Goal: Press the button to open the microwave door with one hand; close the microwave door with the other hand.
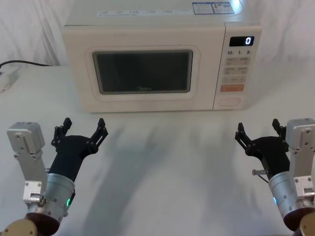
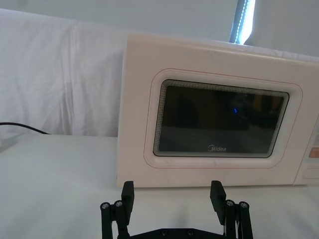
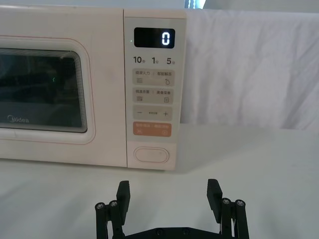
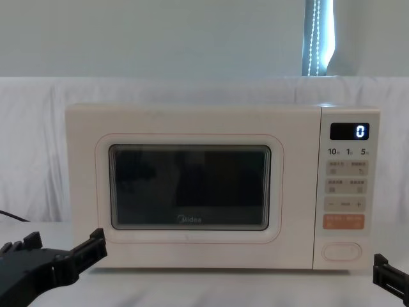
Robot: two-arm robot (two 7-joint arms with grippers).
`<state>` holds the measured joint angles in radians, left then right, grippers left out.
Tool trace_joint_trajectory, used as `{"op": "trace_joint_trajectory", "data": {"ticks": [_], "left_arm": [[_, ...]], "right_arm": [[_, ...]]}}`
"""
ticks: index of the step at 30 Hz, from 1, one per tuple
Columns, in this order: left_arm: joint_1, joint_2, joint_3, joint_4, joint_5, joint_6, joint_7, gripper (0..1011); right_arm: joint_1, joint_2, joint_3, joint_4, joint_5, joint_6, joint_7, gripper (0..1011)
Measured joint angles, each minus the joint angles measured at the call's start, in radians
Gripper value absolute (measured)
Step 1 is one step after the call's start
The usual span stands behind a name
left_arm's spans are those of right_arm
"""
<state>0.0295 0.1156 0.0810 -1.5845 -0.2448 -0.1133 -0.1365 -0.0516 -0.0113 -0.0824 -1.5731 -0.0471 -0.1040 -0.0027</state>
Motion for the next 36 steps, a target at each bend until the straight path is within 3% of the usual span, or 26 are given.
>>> {"op": "trace_joint_trajectory", "data": {"ticks": [36], "left_arm": [[0.000,0.000,0.000,0.000,0.000,0.000,0.000,1001]], "right_arm": [[0.000,0.000,0.000,0.000,0.000,0.000,0.000,1002]]}}
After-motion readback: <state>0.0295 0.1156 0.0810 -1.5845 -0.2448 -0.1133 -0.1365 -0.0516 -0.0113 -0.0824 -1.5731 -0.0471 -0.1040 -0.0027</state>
